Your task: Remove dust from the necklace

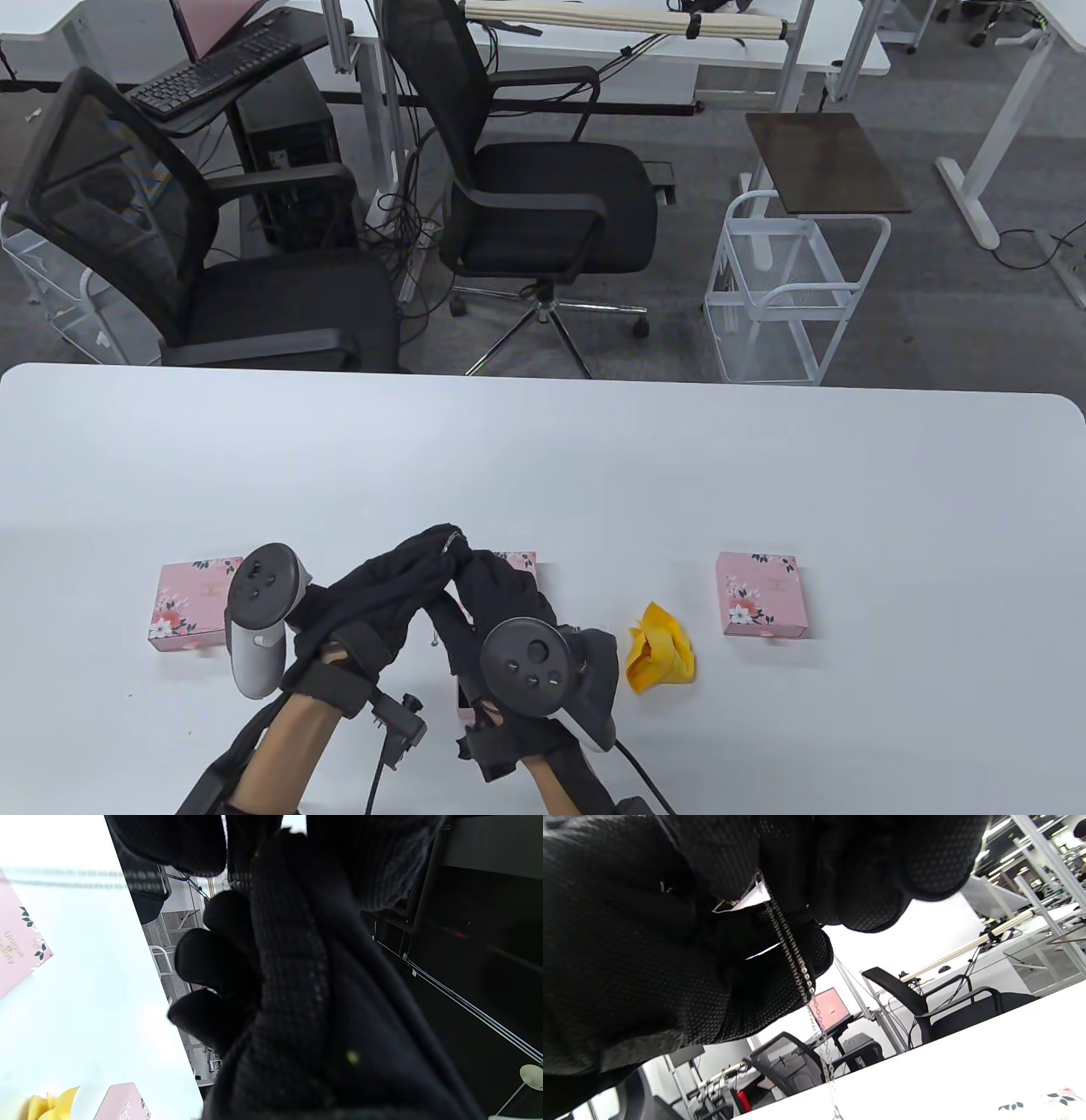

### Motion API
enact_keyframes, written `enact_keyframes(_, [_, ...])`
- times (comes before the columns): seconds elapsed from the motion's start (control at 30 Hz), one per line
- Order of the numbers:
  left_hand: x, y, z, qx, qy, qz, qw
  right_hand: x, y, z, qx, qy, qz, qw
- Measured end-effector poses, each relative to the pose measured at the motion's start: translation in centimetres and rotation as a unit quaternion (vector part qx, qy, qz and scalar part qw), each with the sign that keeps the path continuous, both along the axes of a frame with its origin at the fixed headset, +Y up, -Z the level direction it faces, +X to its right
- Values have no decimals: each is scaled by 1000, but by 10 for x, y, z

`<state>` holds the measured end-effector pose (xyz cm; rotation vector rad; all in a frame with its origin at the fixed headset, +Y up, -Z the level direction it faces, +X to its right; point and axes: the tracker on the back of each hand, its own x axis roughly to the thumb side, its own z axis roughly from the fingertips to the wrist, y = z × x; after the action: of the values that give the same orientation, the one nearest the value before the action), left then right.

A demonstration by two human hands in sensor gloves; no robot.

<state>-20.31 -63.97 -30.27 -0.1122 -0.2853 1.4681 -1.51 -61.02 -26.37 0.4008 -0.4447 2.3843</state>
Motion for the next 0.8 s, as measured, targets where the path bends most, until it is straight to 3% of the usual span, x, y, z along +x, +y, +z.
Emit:
enact_keyframes(0.47, [-28, -2, -9, -9, 68, 2, 998, -10, -1, 0, -55, 62, 53, 995])
enact_keyframes(0.7, [-44, 9, -10, 43, 74, -40, 996, -19, -11, -4, -80, 85, 62, 991])
enact_keyframes(0.8, [-48, 14, -7, 68, 114, -75, 988, -20, -18, -9, -100, 94, 49, 989])
